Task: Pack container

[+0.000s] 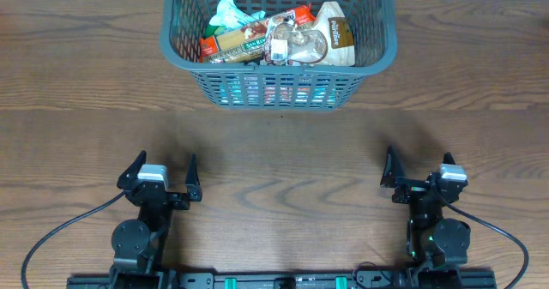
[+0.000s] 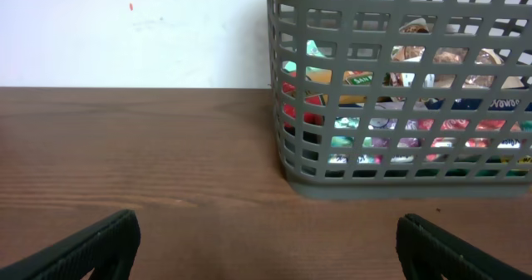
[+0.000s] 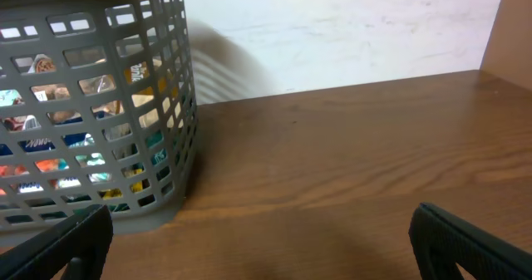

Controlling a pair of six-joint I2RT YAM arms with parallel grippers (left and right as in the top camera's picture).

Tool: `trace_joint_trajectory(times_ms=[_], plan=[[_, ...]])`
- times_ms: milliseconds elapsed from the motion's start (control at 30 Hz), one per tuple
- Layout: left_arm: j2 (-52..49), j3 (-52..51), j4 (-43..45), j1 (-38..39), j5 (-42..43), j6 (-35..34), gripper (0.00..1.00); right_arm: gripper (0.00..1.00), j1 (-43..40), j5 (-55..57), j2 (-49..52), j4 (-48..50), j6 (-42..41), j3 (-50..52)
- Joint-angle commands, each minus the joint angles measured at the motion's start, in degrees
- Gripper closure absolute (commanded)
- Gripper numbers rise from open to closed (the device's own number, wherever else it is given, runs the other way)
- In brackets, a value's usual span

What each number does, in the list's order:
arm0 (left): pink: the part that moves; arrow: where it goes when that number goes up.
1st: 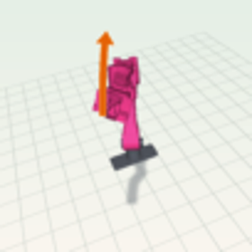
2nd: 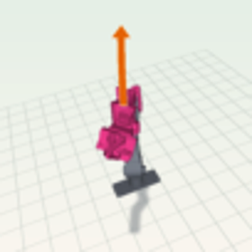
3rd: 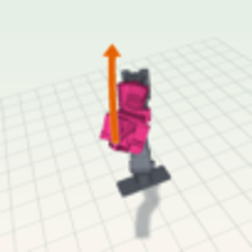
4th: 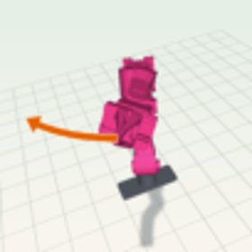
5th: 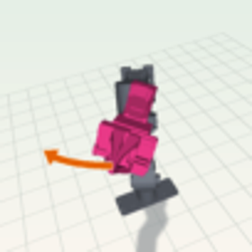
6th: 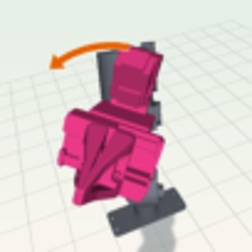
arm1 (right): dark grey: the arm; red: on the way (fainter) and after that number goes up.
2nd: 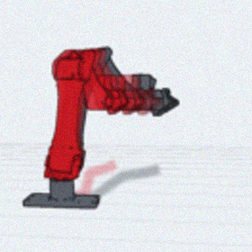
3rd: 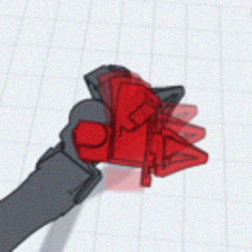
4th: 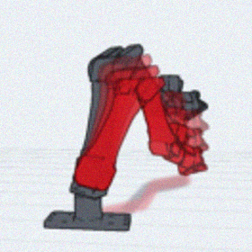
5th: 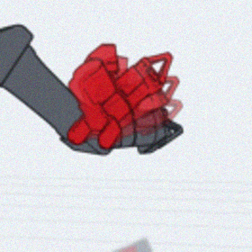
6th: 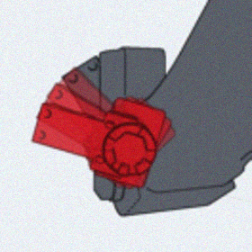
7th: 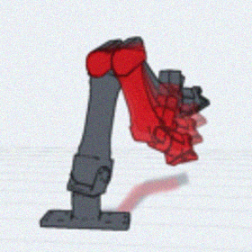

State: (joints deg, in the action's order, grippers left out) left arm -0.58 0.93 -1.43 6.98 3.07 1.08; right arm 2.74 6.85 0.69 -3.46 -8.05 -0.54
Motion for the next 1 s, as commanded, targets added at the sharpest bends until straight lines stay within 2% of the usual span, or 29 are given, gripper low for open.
trace_joint_trajectory(times_ms=[0,100,200,433,567,967], plan=[[0.46,-0.7,-2.58,0.35,0.42,1.95,0.01,0.01,-0.42,-0.42,-0.39,-0.2,0.85,0.22],[0.46,-0.7,-2.56,0.33,0.33,7.1,0.01,0.01,-0.42,-0.42,-0.39,-0.2,0.85,0.22],[0.46,-0.7,-2.56,0.33,0.33,9.31,0.01,0.01,-0.42,-0.42,-0.39,-0.2,0.85,0.22],[0.46,-0.7,-2.45,0.35,0.57,9.05,0.01,0.01,-0.42,-0.42,-0.39,-0.2,0.85,0.22],[0.46,-0.7,-2.43,0.33,0.52,4.76,0.02,0.01,-0.42,-0.42,-0.39,-0.2,0.85,0.22],[0.35,-0.7,-2.4,0.33,0.52,4.81,0.01,0.01,-0.42,-0.42,-0.39,-0.2,0.85,0.22]])
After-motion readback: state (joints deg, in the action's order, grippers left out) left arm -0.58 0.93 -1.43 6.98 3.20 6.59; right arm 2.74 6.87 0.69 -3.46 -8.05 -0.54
